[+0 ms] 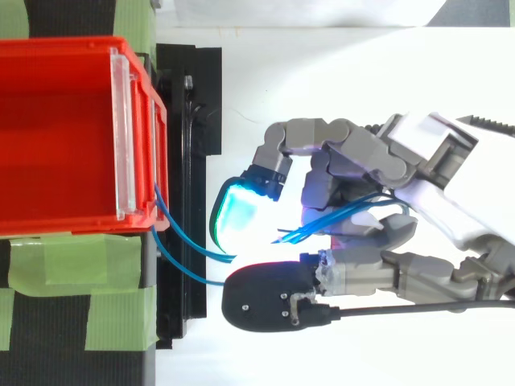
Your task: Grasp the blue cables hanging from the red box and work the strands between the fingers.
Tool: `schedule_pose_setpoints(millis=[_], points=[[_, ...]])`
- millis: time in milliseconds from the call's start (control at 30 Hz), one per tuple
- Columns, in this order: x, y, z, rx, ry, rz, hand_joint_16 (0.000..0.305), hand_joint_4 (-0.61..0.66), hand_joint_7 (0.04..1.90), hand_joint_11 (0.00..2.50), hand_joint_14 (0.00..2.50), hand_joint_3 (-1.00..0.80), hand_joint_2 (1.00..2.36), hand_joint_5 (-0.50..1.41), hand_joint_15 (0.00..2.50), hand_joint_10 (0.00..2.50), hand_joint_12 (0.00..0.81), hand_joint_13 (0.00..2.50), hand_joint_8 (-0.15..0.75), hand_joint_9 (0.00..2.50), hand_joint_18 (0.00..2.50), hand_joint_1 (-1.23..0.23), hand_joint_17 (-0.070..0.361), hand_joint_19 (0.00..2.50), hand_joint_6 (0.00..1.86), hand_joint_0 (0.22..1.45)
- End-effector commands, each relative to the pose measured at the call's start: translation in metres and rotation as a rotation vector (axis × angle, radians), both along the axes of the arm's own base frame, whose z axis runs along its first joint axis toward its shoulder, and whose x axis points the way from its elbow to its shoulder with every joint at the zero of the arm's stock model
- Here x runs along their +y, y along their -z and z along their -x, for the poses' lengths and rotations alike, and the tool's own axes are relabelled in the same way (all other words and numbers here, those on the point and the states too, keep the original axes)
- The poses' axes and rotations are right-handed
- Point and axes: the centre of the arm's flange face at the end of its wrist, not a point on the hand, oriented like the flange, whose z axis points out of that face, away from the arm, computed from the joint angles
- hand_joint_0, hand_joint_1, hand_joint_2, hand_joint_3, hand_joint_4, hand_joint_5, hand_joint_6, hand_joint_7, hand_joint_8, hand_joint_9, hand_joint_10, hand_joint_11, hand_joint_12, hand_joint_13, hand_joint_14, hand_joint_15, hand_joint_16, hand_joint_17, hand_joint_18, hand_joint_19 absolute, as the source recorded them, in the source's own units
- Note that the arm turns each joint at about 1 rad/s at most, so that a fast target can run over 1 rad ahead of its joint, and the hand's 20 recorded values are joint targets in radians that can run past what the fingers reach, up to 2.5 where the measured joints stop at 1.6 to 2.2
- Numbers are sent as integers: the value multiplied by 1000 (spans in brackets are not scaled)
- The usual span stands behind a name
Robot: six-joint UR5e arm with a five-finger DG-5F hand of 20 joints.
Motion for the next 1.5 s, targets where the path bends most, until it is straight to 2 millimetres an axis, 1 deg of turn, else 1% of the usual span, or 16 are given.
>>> schedule_pose_setpoints(millis=[0, 400, 600, 633, 733, 767, 833, 900, 1133, 1200, 1233, 1267, 1367, 1467], points=[[0, 1, 0, 1, 0, 0, 59, 352, 1261, 2500, 2500, -637, 1015, 155, 1639, 2500, 589, 1068, 536, 511, 1467, -608, 133, 702, 841, 869], [0, 0, 0, 0, 0, 0, 58, 348, 1252, 2500, 2500, -713, 1012, 166, 1633, 2500, 584, 1080, 528, 548, 1466, -603, 131, 672, 931, 870], [0, 0, 0, 0, 0, 0, 58, 351, 1244, 2500, 2500, -731, 1011, 166, 1641, 2500, 585, 1083, 530, 556, 1468, -601, 131, 666, 951, 871], [0, 1, 0, 1, 0, 0, 59, 349, 1247, 2500, 2500, -726, 1012, 165, 1610, 2500, 583, 1085, 525, 554, 1469, -601, 133, 667, 952, 869], [0, 0, 0, 0, 0, 0, 58, 352, 1250, 2500, 2500, -745, 1011, 165, 1651, 2500, 582, 1084, 525, 558, 1467, -599, 131, 669, 962, 870], [0, 0, 0, 0, 0, 0, 58, 348, 1242, 2500, 2500, -750, 1010, 164, 1616, 2500, 583, 1087, 526, 559, 1468, -598, 131, 666, 969, 871], [0, 0, 0, 1, 0, 0, 58, 349, 1237, 2500, 2500, -762, 1010, 164, 1665, 2500, 584, 1087, 527, 562, 1467, -597, 130, 668, 979, 874], [0, 0, 0, 2, 0, 1, 58, 346, 1237, 2500, 2500, -777, 1010, 166, 1626, 2500, 580, 1086, 525, 565, 1467, -598, 130, 671, 995, 875], [0, 0, 0, 2, 0, 1, 57, 344, 1244, 2500, 2500, -831, 1007, 169, 1641, 2500, 579, 1089, 525, 573, 1476, -609, 129, 673, 1028, 875], [1, 0, 0, 2, -1, 1, 59, 349, 1242, 2500, 2500, -925, 1003, 160, 1659, 2500, 587, 1095, 533, 579, 1477, -609, 132, 679, 1022, 848], [0, 0, 0, 2, 0, 1, 60, 349, 1232, 2500, 2500, -944, 1002, 151, 1652, 2500, 594, 1100, 534, 579, 1480, -605, 135, 681, 995, 835], [0, 0, 0, 2, 0, 1, 63, 354, 1239, 2500, 2500, -1000, 1000, 150, 1670, 2500, 597, 1092, 542, 573, 1465, -582, 142, 631, 955, 795], [1, 0, 0, 1, -1, 0, 65, 360, 1251, 2500, 2500, -1000, 1000, 139, 1642, 2500, 604, 1094, 550, 560, 1463, -564, 145, 573, 898, 761], [1, 0, 0, 1, -1, 0, 68, 369, 1237, 2500, 2500, -1000, 1000, 88, 1645, 2500, 612, 1088, 557, 546, 1462, -579, 154, 533, 889, 724]])
